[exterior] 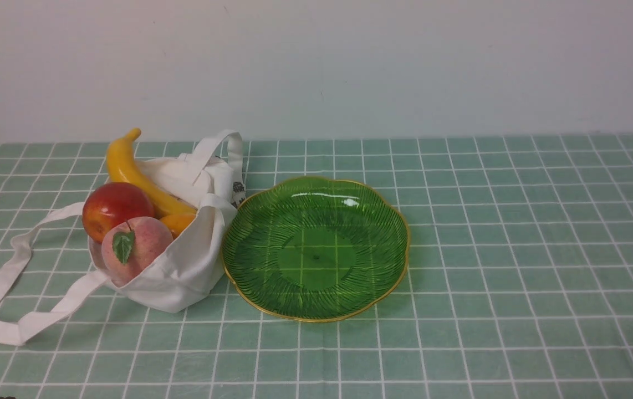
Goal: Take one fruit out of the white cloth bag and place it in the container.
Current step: 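Reach into the cloth bag and grasp the peach with the left gripper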
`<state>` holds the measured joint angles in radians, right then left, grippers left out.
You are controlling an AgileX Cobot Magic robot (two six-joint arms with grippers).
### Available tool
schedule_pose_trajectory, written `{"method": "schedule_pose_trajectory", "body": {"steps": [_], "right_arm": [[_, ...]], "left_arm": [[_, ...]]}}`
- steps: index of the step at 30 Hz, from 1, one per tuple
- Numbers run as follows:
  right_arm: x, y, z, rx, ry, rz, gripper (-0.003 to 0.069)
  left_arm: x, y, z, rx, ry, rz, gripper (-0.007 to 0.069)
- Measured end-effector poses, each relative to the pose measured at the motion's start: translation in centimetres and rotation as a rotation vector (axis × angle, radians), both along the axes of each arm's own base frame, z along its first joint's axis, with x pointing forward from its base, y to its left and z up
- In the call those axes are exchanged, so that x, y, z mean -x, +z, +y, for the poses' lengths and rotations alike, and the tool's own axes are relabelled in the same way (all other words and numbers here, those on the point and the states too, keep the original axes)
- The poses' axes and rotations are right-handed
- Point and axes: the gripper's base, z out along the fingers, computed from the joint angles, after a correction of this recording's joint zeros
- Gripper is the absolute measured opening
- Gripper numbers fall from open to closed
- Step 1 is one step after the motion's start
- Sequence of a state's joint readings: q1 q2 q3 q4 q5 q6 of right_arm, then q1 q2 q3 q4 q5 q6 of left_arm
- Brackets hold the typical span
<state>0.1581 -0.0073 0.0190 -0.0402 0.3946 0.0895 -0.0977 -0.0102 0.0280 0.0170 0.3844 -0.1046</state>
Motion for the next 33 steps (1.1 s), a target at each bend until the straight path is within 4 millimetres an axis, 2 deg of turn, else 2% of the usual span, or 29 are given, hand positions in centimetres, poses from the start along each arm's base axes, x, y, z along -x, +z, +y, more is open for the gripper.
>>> {"method": "schedule_pose_trajectory", "body": {"steps": [33], "right_arm": [[0.00, 0.00, 0.00, 0.000, 0.000, 0.000, -0.0015]], "left_arm": [[-0.02, 0.02, 0.14, -0.040, 0.003, -0.005, -0.0008]]}}
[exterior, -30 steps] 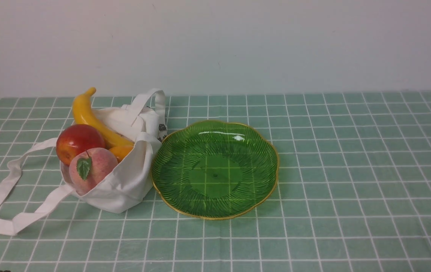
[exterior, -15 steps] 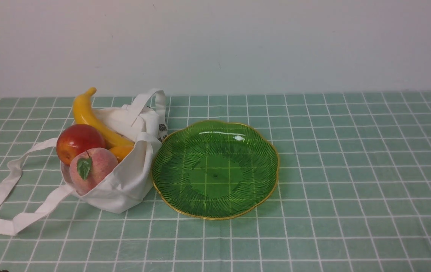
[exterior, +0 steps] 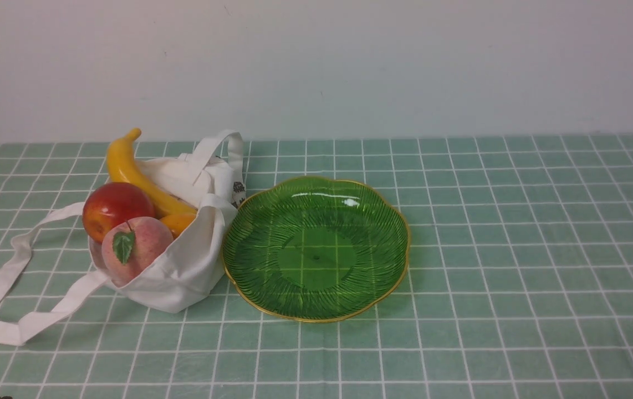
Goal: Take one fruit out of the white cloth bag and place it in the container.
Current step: 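Reach into the cloth bag and grasp the peach with the left gripper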
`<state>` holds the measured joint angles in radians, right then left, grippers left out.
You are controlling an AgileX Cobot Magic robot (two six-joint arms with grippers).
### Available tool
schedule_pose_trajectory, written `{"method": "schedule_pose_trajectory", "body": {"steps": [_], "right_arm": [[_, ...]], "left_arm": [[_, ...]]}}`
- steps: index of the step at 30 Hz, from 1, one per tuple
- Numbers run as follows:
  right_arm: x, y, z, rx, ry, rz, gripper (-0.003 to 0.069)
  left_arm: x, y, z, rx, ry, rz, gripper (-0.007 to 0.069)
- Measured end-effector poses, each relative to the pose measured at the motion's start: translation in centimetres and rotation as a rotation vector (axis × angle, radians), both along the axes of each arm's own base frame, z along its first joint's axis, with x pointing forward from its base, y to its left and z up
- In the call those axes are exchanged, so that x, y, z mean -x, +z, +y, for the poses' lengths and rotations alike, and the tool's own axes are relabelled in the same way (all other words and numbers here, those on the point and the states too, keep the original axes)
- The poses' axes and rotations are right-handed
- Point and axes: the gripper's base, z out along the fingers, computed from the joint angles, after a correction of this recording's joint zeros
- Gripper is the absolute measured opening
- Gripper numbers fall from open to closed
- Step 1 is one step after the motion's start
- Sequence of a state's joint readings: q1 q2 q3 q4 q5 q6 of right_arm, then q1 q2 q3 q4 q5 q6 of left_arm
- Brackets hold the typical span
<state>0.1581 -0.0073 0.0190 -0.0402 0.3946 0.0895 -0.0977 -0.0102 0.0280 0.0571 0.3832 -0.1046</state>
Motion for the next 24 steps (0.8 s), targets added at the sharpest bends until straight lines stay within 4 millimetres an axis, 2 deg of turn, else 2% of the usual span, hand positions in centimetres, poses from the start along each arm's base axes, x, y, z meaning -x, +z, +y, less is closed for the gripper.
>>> {"method": "schedule_pose_trajectory", "body": {"steps": [2, 9, 13, 20, 21, 22, 24], "right_arm": [[0.0, 0.0, 0.0, 0.000, 0.000, 0.000, -0.0015], [0.0, 0.0, 0.0, 0.000, 0.000, 0.000, -0.0015], [0.0, 0.0, 0.0, 0.000, 0.000, 0.000, -0.0015], [0.0, 0.0, 0.0, 0.000, 0.000, 0.000, -0.0015], [0.0, 0.0, 0.0, 0.000, 0.000, 0.000, -0.0015], [0.0, 0.0, 0.0, 0.000, 0.000, 0.000, -0.0015], [0.0, 0.0, 0.0, 0.000, 0.000, 0.000, -0.0015]], "left_arm": [[0.0, 0.1, -0.1, 0.038, 0.004, -0.011, -0.0008], [0.0, 0.9, -1.3, 0.810, 0.073, 0.024, -0.0008], [-0.1, 1.2, -1.4, 0.897, 0.077, 0.002, -0.0008], [-0.3, 3.0, -1.0, 1.064, 0.084, -0.129, -0.0008], [-0.2, 3.5, -1.0, 1.059, 0.072, -0.143, -0.0008], [0.2, 5.4, -1.1, 1.025, 0.031, -0.176, -0.0008], [0.4, 7.4, -1.3, 0.969, -0.004, -0.180, -0.0008]]}}
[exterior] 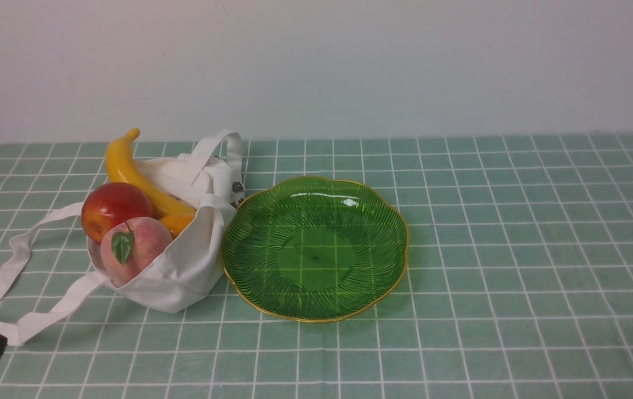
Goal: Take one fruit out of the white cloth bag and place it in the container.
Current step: 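Reach into the cloth bag and grasp the peach with the left gripper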
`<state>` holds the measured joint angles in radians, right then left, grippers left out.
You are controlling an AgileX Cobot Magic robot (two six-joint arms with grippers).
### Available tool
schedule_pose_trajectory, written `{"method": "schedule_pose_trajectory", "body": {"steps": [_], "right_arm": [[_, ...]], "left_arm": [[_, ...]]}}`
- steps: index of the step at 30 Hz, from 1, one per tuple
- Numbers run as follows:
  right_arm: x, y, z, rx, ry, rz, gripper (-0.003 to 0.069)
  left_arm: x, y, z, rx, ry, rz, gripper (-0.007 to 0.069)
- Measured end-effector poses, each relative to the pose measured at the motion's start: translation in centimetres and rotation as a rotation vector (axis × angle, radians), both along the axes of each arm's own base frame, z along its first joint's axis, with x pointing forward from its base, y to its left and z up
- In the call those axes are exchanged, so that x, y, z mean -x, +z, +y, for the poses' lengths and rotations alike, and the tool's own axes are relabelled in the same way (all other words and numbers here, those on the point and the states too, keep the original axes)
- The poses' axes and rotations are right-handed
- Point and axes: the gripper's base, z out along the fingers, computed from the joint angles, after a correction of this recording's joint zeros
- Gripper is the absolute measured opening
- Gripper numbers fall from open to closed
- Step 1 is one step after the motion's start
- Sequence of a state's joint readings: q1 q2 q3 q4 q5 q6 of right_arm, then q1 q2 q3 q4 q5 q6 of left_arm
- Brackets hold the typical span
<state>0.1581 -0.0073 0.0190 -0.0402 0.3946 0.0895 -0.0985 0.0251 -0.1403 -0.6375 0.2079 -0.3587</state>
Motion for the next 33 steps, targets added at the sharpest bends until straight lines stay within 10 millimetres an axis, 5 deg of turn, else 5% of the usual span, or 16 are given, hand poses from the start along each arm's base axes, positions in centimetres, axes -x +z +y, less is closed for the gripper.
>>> {"method": "schedule_pose_trajectory", "body": {"steps": [8, 12, 14, 19, 22, 24, 27, 33], "right_arm": [[0.0, 0.0, 0.0, 0.000, 0.000, 0.000, -0.0015], [0.0, 0.0, 0.0, 0.000, 0.000, 0.000, -0.0015], [0.0, 0.0, 0.0, 0.000, 0.000, 0.000, -0.0015], [0.0, 0.0, 0.0, 0.000, 0.000, 0.000, -0.0015], [0.0, 0.0, 0.0, 0.000, 0.000, 0.000, -0.0015], [0.0, 0.0, 0.0, 0.000, 0.000, 0.000, -0.0015], [0.0, 0.0, 0.0, 0.000, 0.000, 0.000, -0.0015], [0.0, 0.0, 0.0, 0.000, 0.000, 0.000, -0.0015]], "left_arm": [[-4.1, 3.6, -1.6, -0.466, -0.251, 0.475, -0.0008], [-9.9, 3.8, -1.3, -0.673, -0.336, 0.808, -0.0008], [-11.3, 3.9, -1.2, -0.713, -0.340, 0.848, -0.0008], [-18.5, 4.6, -1.5, -0.770, -0.354, 0.927, 0.0028], [-22.7, 3.9, -1.9, -0.769, -0.370, 0.969, 0.0118], [-23.8, 3.8, -2.0, -0.769, -0.373, 0.975, 0.0164], [-26.6, 2.8, -2.3, -0.771, -0.388, 1.014, 0.0349], [-28.1, 1.6, -2.1, -0.832, -0.377, 1.028, 0.0606]]}}
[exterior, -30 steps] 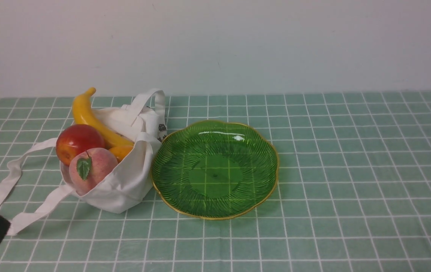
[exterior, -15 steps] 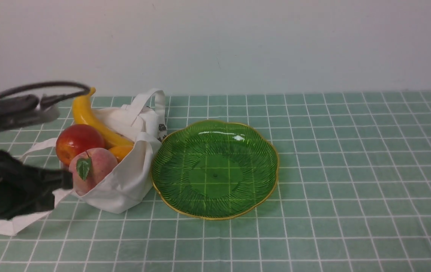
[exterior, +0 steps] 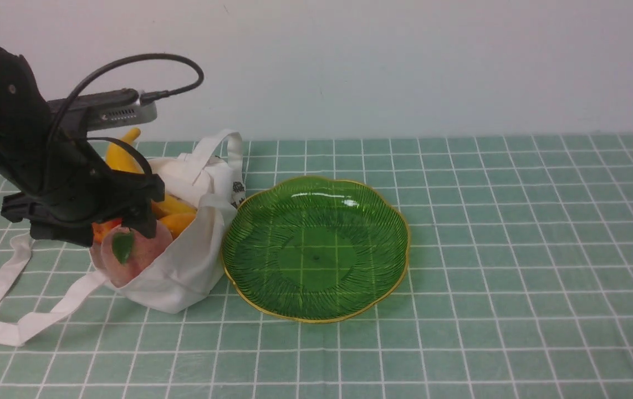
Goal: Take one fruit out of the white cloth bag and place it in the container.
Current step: 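Reach into the cloth bag and grasp the peach with the left gripper, then move the peach from the bag and place it on the plate with the left gripper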
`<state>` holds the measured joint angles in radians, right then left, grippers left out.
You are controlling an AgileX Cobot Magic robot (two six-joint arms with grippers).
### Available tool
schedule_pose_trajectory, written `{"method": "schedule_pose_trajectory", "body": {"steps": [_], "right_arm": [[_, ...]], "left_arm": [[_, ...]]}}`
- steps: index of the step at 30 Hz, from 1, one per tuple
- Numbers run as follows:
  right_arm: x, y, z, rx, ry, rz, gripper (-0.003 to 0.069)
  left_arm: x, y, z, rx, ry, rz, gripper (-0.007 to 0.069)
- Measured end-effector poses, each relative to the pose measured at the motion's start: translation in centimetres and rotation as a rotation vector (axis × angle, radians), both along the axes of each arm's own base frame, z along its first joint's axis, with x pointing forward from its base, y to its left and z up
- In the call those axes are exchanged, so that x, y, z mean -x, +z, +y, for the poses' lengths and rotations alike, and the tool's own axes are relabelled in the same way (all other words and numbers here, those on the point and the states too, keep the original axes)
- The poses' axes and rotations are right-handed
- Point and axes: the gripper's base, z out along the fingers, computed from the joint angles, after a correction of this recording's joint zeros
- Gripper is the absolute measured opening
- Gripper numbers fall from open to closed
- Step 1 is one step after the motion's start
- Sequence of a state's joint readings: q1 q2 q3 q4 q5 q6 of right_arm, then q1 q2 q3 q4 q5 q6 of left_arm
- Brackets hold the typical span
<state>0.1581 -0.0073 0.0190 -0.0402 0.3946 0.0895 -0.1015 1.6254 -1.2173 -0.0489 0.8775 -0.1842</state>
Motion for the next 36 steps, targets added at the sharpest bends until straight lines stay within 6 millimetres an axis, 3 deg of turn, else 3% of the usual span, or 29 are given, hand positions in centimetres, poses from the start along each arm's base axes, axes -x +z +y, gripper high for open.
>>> {"method": "schedule_pose_trajectory", "body": {"steps": [3, 10, 13, 18, 22, 24, 25, 27, 30, 33, 36], "right_arm": [[0.0, 0.0, 0.0, 0.000, 0.000, 0.000, -0.0015], [0.0, 0.0, 0.0, 0.000, 0.000, 0.000, -0.0015], [0.0, 0.0, 0.0, 0.000, 0.000, 0.000, -0.0015], [0.0, 0.0, 0.0, 0.000, 0.000, 0.000, -0.0015], [0.0, 0.0, 0.0, 0.000, 0.000, 0.000, -0.0015], [0.0, 0.0, 0.0, 0.000, 0.000, 0.000, -0.0015], [0.0, 0.0, 0.0, 0.000, 0.000, 0.000, -0.0015], [0.0, 0.0, 0.0, 0.000, 0.000, 0.000, -0.0015], [0.0, 0.0, 0.0, 0.000, 0.000, 0.000, -0.0015], [0.0, 0.0, 0.0, 0.000, 0.000, 0.000, -0.0015], [0.0, 0.0, 0.0, 0.000, 0.000, 0.000, -0.0015]], "left_arm": [[-0.8, -0.9, 0.1, -0.020, 0.000, -0.016, 0.0676], [-2.0, -3.5, -0.1, -0.008, 0.008, 0.038, 0.0682], [-2.3, -4.7, -0.2, -0.011, 0.008, 0.067, 0.0643], [-2.5, -4.5, -0.2, -0.015, 0.005, 0.067, 0.0576], [-2.7, -1.5, 0.1, -0.053, -0.013, 0.029, 0.0576], [-2.6, 2.6, 0.4, -0.085, -0.020, -0.040, 0.0576], [-2.5, 2.8, 0.4, -0.087, -0.020, -0.044, 0.0576], [-2.0, 7.5, 0.6, -0.100, -0.014, -0.129, 0.0576], [-1.6, 10.8, 0.4, -0.087, -0.016, -0.194, 0.0576], [-1.4, 11.8, -1.0, -0.061, -0.063, -0.219, 0.0576], [-1.3, 10.9, -5.6, 0.020, -0.197, -0.196, 0.0576]]}}
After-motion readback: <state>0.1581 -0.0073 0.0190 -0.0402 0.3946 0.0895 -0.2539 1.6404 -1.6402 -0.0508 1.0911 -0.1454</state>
